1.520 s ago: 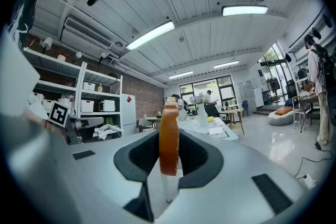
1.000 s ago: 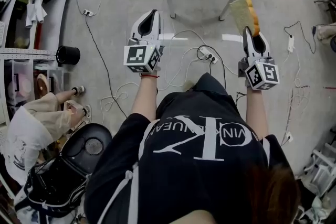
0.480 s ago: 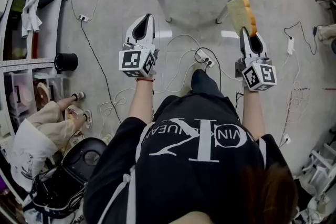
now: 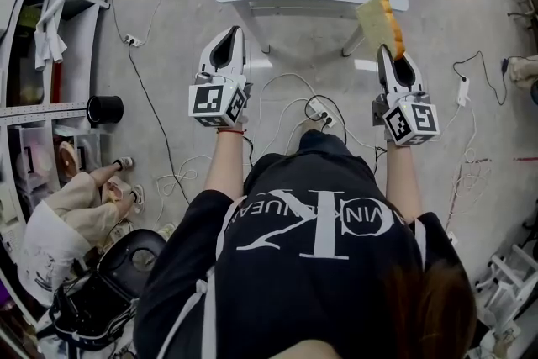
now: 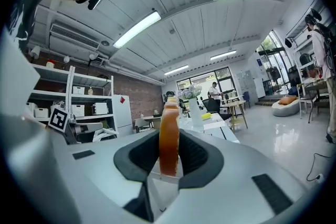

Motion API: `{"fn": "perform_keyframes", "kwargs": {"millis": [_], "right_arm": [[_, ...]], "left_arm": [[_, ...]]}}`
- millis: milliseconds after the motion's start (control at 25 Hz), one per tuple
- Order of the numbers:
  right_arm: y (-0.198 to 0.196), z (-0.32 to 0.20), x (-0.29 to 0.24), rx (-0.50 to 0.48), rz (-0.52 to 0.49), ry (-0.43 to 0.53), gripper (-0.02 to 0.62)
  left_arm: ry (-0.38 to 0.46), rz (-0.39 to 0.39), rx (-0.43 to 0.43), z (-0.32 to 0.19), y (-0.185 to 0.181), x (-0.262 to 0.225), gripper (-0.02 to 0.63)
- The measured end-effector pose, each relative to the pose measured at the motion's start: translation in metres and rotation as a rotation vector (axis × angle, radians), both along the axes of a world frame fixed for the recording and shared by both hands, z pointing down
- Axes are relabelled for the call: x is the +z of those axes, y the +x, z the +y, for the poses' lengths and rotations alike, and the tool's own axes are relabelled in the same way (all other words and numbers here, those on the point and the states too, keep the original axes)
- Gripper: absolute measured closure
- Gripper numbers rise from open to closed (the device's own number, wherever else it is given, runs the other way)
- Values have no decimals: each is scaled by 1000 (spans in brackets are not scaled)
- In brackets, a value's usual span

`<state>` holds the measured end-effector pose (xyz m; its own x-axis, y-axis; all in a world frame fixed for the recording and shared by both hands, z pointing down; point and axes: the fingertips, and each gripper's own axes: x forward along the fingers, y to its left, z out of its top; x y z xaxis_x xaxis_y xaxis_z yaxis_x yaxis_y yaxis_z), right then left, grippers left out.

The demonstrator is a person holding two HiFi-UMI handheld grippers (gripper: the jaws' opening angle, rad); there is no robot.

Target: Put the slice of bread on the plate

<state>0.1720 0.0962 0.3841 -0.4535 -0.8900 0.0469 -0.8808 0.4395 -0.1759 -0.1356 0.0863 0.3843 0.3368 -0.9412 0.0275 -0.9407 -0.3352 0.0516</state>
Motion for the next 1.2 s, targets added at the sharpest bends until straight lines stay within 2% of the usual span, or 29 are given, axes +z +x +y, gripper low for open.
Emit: {"fn": "perform_keyframes", "kwargs": {"millis": [280,520,800,1000,1200], "right_arm": [[8,-29,3,-34,-22,-3,503],[3,-30,8,-60,-44,-22,503],[3,-41,18,-47,-46,-48,503],[2,-61,23,-1,-60,-66,502],[-8,-97,23,33,-71,-79,502]], "left_arm": [[1,-3,-15,-17,15,1,595],[-14,-9,-20,-15,17,4,595],[-34,2,1,-34,21,13,595],[-44,1,70,-67,27,17,595],[-45,-1,135,-121,26,13,595]]}}
